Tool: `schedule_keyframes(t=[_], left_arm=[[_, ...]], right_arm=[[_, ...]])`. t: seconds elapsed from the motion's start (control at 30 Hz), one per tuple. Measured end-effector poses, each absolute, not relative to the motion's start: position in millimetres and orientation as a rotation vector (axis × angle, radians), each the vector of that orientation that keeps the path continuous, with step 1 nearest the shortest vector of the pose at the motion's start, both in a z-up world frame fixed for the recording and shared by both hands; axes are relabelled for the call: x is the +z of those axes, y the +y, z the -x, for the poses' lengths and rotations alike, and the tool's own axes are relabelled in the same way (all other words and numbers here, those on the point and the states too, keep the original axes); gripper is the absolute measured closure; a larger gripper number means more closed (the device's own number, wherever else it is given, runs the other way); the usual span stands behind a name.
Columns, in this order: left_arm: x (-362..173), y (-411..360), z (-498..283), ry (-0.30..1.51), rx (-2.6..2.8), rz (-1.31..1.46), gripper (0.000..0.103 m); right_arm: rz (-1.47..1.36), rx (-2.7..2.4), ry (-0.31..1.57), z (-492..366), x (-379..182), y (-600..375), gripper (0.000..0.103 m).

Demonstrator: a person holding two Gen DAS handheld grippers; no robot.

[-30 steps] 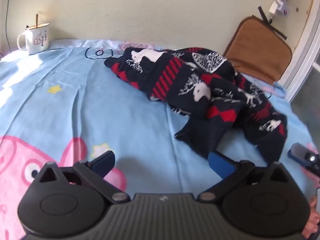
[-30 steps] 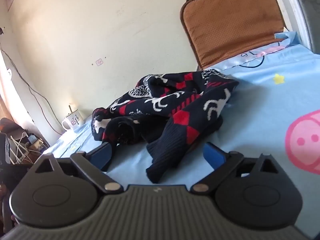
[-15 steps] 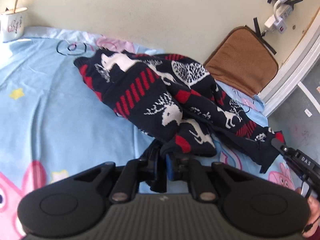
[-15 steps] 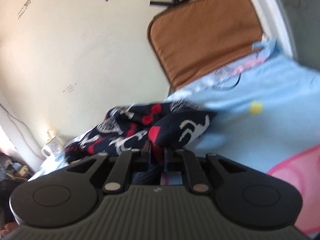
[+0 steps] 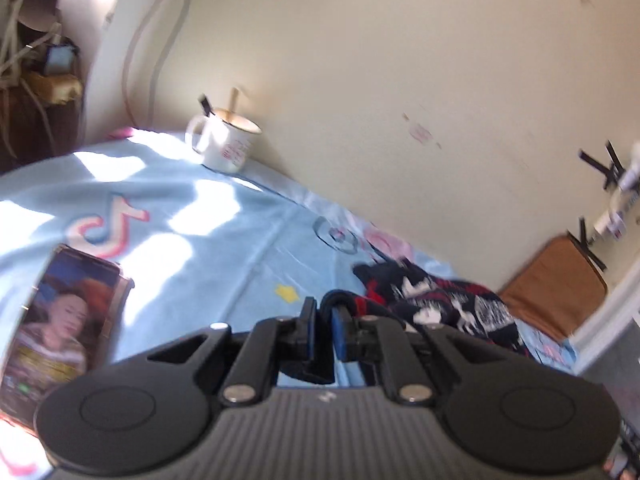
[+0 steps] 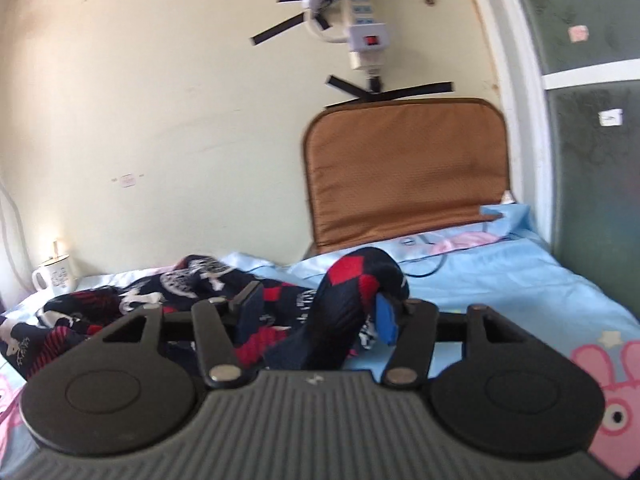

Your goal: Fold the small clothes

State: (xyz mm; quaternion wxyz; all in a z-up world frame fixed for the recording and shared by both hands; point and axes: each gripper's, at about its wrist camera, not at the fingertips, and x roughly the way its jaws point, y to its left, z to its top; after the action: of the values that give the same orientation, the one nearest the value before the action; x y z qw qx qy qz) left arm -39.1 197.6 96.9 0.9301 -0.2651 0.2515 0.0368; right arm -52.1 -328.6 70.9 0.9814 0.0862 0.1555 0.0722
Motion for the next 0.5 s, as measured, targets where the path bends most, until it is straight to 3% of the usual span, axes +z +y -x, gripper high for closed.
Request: schedule_keyframes(t=[0.2, 0.37, 0.43, 0.5], left_arm=[[103, 210, 32, 0.507, 0.119, 0.554, 0.094], [85, 174, 15, 0.563, 0.016, 0.509, 0.082], [87, 164, 10, 0.548, -0.024, 0.507, 0.070], [90, 144, 4, 0.546, -0.071, 0.463, 0.052]], right_arm=[[-0.100, 0.417, 0.472, 35, 66, -281, 0.043], [-0.211, 0.133, 0.367, 26, 83, -327, 0.043], [-0.312, -0.022, 0.324, 49, 75, -349, 0.042], [-0.355, -0.091, 0.301, 58, 75, -372, 0.041]])
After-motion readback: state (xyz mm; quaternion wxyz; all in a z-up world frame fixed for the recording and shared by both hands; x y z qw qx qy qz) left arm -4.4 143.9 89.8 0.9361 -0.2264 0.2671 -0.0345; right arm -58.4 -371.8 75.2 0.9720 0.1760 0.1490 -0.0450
